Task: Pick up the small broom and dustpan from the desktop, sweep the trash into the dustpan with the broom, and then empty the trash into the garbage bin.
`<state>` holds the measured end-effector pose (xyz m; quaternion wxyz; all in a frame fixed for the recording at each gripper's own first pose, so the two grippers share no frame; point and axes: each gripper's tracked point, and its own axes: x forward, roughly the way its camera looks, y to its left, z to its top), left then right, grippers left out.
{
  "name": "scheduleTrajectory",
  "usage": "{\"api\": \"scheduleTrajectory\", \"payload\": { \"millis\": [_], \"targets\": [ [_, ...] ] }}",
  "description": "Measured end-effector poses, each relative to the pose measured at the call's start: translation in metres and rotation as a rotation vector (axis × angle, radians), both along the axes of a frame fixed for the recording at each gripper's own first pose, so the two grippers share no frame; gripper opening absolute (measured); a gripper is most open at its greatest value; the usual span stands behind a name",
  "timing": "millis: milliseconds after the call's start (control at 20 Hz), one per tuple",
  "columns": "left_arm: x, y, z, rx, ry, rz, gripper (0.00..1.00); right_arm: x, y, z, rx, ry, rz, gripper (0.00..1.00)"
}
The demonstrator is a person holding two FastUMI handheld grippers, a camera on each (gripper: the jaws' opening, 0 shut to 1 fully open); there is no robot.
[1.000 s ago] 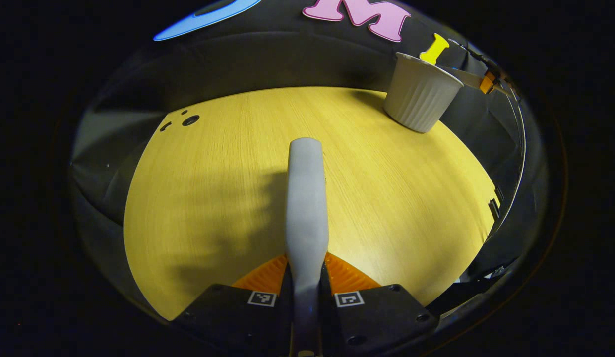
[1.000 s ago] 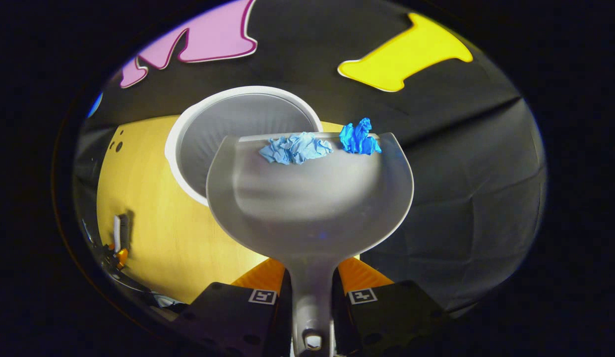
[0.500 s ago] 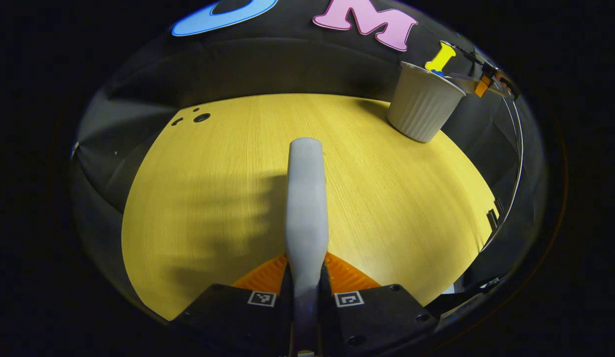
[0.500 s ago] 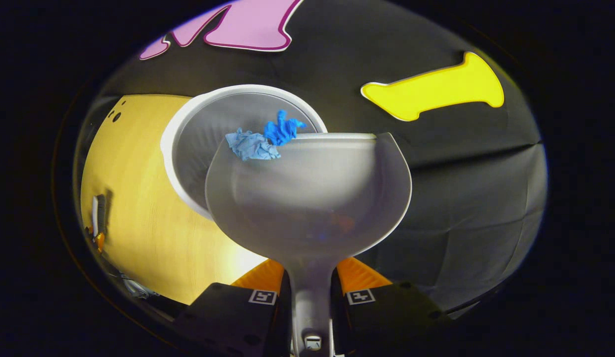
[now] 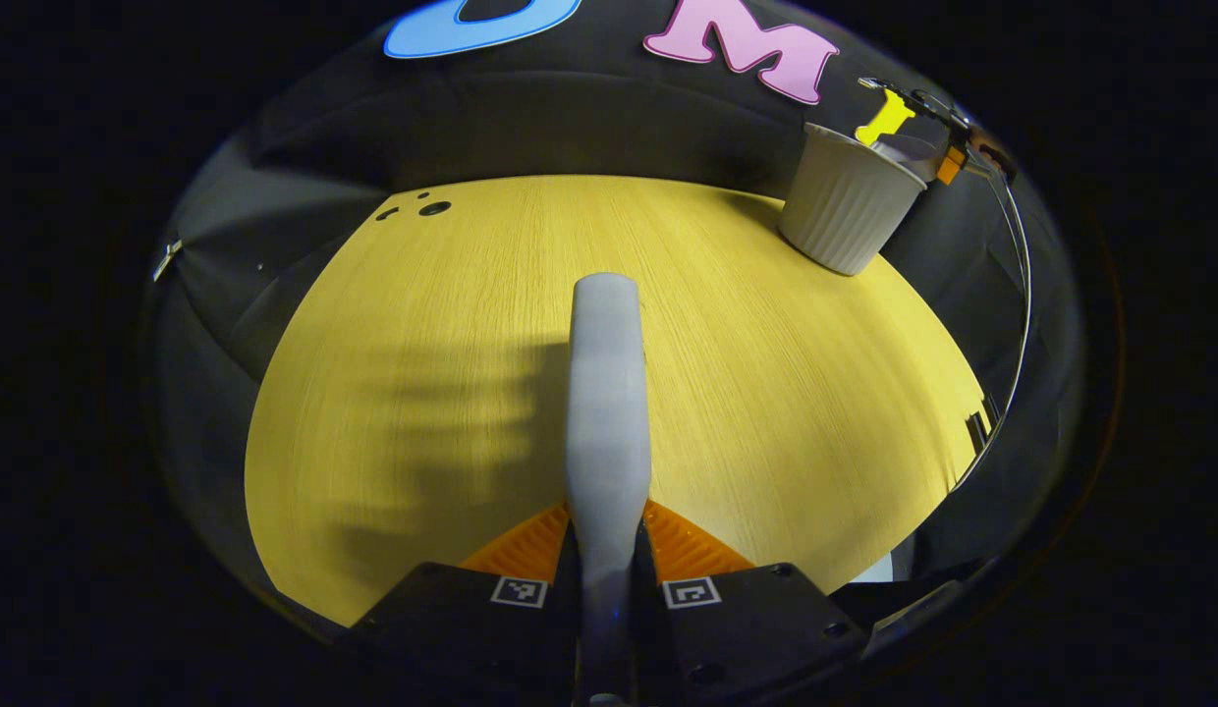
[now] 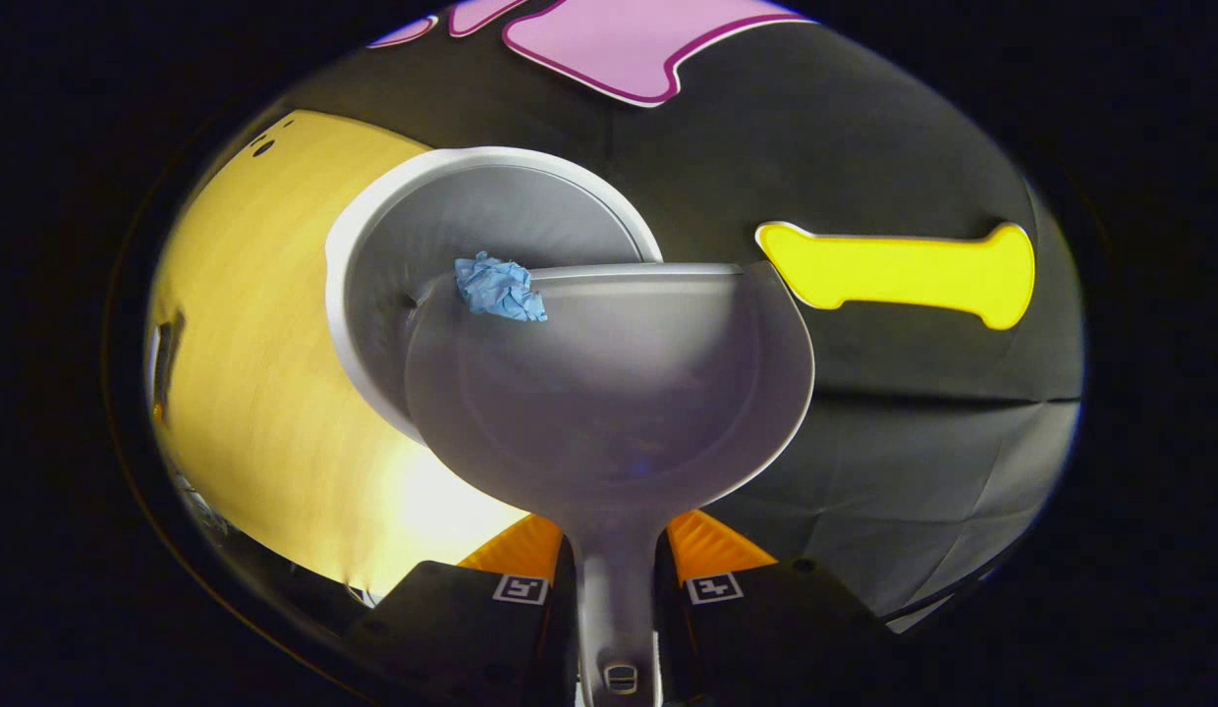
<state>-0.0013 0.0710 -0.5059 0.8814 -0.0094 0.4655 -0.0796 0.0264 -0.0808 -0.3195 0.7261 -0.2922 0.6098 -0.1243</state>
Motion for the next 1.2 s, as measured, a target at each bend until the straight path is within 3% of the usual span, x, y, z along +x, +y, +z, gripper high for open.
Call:
{"api": "scheduleTrajectory", "payload": {
  "millis": [150,350,550,750,800,1200],
  "targets": [
    [-0.005,0.000,-0.003,-0.004,0.005,0.017,0.28,0.007,-0.004,0.015,-0.087,0.040,0.051,0.36],
    [-0.010,0.000,0.001,-0.013,0.002,0.046,0.25,0.015,-0.006,0.015,-0.070,0.035,0.056,0.36],
    [-0.011,0.001,0.003,0.000,-0.004,0.036,0.31,0.017,-0.011,0.007,-0.133,0.103,0.133,0.36],
    [-0.009,-0.001,0.001,-0.007,-0.006,0.032,0.25,0.024,-0.010,0.007,-0.208,0.164,0.242,0.36],
    [-0.009,-0.002,0.001,-0.011,-0.008,0.033,0.28,0.027,-0.008,0.005,-0.216,0.169,0.266,0.36],
    [-0.008,-0.005,-0.001,-0.014,-0.003,0.042,0.25,0.030,-0.002,0.009,-0.156,0.086,0.197,0.36]
  ]
}}
